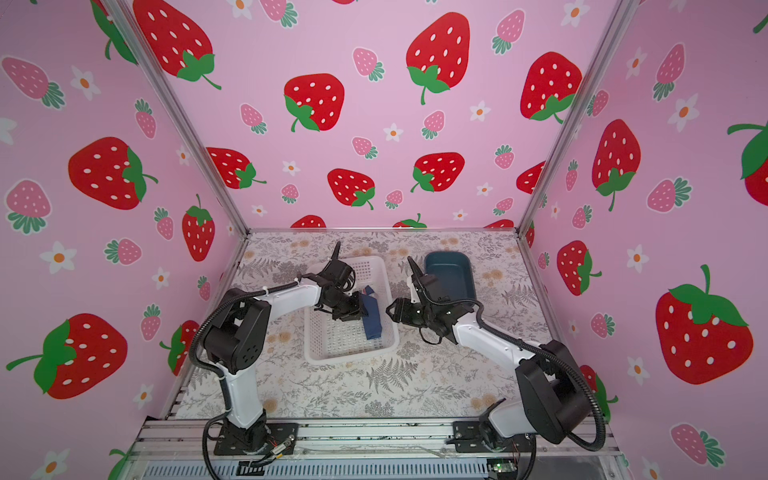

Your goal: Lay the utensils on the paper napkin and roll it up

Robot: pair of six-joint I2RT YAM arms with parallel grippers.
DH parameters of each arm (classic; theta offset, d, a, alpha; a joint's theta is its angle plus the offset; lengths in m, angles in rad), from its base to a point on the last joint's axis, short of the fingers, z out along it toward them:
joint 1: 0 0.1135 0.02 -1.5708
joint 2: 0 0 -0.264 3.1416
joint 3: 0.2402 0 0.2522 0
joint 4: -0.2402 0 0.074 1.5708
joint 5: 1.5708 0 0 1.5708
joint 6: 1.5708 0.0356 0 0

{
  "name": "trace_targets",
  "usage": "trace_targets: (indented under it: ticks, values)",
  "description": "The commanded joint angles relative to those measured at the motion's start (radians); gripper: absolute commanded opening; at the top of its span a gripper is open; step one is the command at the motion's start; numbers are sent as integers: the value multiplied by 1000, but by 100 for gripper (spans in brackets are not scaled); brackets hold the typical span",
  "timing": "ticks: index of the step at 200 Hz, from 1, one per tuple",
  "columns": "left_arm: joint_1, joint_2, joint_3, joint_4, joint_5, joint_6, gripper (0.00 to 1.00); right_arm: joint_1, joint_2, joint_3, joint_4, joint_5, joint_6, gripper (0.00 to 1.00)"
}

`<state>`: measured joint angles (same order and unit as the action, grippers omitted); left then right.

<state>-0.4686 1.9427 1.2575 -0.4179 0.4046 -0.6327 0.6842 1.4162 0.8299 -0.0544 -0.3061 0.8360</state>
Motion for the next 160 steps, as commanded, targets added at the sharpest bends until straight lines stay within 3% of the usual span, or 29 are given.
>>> trace_targets:
  ticks: [1, 45, 69, 102, 118, 160]
  values:
    - [1, 32, 18, -15, 3, 4, 27, -6, -26, -20, -17, 7, -4, 57]
    - [4, 64, 20, 6, 34, 13, 18, -11, -44, -44, -19, 21, -2, 57]
    - [13, 64, -3, 63, 90, 14, 16, -20, -54, -51, -26, 35, 2, 57]
    - [34, 49, -29, 65, 82, 14, 17, -36, -76, -57, -42, 51, 3, 57]
    - [38, 18, -42, 67, 80, 15, 21, -48, -93, -55, -66, 83, 0, 57]
    - [33, -155, -123, 115, 47, -19, 48, -101, -260, -67, -148, 323, -24, 58]
